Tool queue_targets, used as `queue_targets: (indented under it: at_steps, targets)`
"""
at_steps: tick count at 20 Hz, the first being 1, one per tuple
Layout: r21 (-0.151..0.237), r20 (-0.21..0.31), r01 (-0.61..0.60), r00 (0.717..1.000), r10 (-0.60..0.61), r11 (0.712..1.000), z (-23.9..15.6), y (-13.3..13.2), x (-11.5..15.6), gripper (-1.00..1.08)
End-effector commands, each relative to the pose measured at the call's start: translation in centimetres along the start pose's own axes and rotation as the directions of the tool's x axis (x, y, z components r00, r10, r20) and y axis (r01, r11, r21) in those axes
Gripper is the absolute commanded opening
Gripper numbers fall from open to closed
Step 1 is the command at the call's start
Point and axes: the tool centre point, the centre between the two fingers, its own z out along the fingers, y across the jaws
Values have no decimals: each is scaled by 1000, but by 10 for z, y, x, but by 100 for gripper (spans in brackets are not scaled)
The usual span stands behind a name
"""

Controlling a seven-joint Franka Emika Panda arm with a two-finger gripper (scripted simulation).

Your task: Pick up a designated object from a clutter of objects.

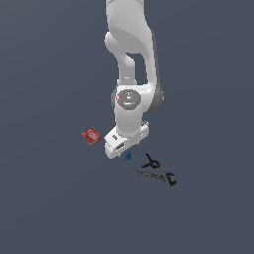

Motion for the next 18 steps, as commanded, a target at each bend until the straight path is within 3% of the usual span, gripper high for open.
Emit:
queue_targets:
  at_steps: [1, 14, 15, 18]
  targets:
    - [0, 0, 1, 1000, -1, 1000, 6, 0, 0, 100]
    - [0, 0, 4, 1000, -4, 1000, 49, 0, 0, 100]
    - [0, 0, 4, 1000, -4, 1000, 49, 0, 0, -100]
    - [0, 0, 4, 1000, -4, 1000, 49, 0, 0, -100]
